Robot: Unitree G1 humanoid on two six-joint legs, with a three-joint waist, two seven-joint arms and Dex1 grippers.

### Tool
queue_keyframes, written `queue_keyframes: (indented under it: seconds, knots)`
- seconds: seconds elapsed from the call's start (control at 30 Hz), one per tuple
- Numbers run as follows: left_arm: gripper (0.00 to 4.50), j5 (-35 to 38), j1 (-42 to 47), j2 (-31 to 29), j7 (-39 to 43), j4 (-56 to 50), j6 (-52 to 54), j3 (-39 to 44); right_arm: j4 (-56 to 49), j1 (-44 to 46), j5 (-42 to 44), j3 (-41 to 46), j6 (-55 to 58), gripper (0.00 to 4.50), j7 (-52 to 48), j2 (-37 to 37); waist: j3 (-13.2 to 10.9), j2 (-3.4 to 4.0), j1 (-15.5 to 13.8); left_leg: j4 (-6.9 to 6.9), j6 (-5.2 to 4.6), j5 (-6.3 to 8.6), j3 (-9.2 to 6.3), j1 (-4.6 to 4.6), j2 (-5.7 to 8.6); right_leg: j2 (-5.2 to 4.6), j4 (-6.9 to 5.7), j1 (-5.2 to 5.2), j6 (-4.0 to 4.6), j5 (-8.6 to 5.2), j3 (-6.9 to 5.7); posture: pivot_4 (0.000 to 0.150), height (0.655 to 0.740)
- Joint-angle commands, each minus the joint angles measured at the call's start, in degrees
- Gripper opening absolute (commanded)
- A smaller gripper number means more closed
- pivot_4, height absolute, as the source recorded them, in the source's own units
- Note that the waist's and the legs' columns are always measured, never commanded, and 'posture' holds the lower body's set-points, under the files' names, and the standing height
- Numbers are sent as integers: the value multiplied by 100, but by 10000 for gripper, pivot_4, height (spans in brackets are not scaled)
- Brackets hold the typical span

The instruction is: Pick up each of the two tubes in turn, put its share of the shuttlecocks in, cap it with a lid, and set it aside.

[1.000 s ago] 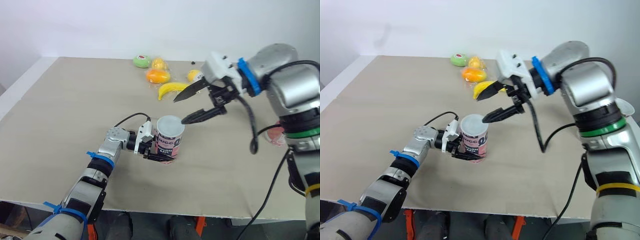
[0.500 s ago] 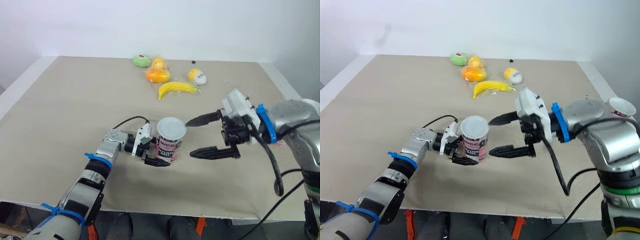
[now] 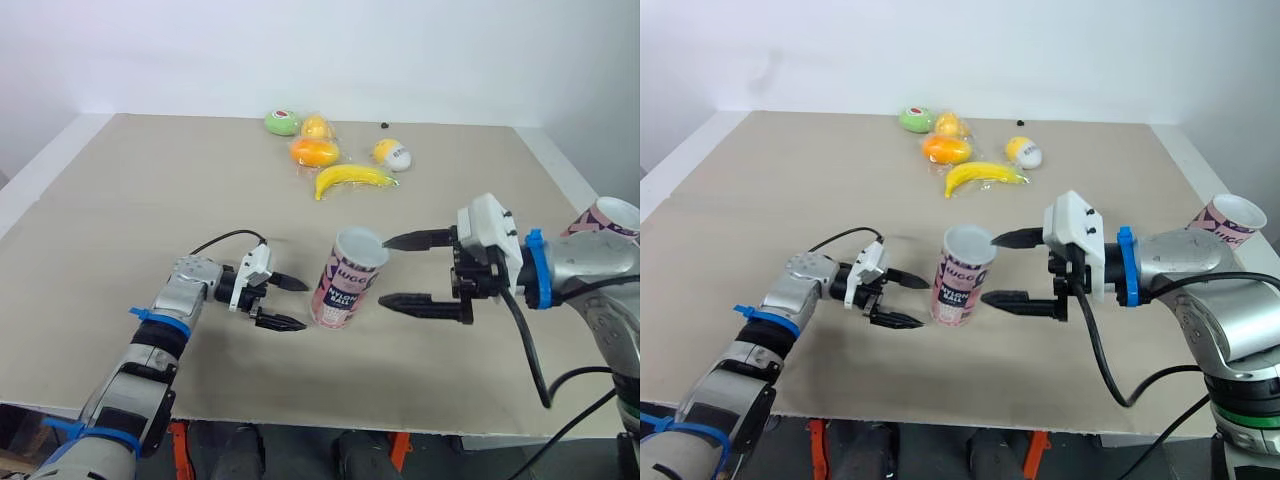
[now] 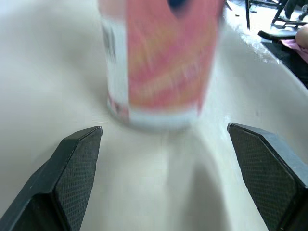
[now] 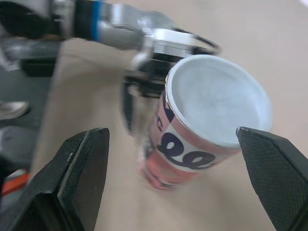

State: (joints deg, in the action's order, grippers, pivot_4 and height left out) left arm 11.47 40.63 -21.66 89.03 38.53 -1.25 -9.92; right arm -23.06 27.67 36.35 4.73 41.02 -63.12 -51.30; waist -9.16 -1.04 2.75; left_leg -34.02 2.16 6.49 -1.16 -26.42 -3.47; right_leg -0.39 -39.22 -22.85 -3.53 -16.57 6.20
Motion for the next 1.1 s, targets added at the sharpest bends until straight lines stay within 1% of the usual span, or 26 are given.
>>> queue_keyframes:
  seconds: [0.03, 0.13, 0.3, 0.6, 0.7, 0.8, 1.1]
  knots:
    - [43429, 130, -46, -26, -41, -288, 15, 102, 78, 171, 70, -40, -8, 45000, -39, -7, -1, 0, -2, 0, 0, 0, -1, -3, 0, 0, 0, -2, 0, 0, 0, 1500, 7321]
    - [43429, 154, -47, 51, -113, -319, 17, 101, 134, 248, 25, -153, -53, 45000, -93, -1, -1, 0, -6, 4, 0, 0, -3, -9, 1, 2, 0, -5, -18, 2, -1, 1500, 7321]
    - [43429, 130, -4, 140, -154, -194, -36, 81, 73, 416, 147, -185, 45, 45000, -70, 2, -3, 0, -9, 10, -3, 5, -5, -15, 5, 2, 0, -9, -14, 0, 0, 1500, 7321]
    - [43429, 46, 323, 390, -119, 280, -203, 68, -293, 1339, 378, -573, 383, 45000, -103, 114, -8, 5, -8, 8, -4, 6, -6, -15, 5, 3, 0, -11, -23, -1, -1, 1500, 7321]
    - [43429, 19, 440, 442, -148, 462, -321, 87, -490, 1389, 426, -764, 442, 45000, -286, 35, -9, 4, -10, 8, -4, 6, -6, -18, 5, 2, 0, -11, -21, -1, -1, 1500, 7321]
    - [43429, 7, 470, 472, -136, 546, -370, 95, -412, 1444, 309, -854, 381, 45000, -371, -14, -9, 4, -10, 8, -5, 7, -7, -21, 6, 2, 0, -13, -17, -1, -1, 1500, 7321]
    - [43429, 21, 390, 418, -114, 567, -415, 127, -176, 1595, 197, -792, 301, 45000, -473, -27, -10, 6, -10, 7, -5, 7, -7, -22, 6, 3, 0, -15, -18, 0, -2, 1500, 7321]
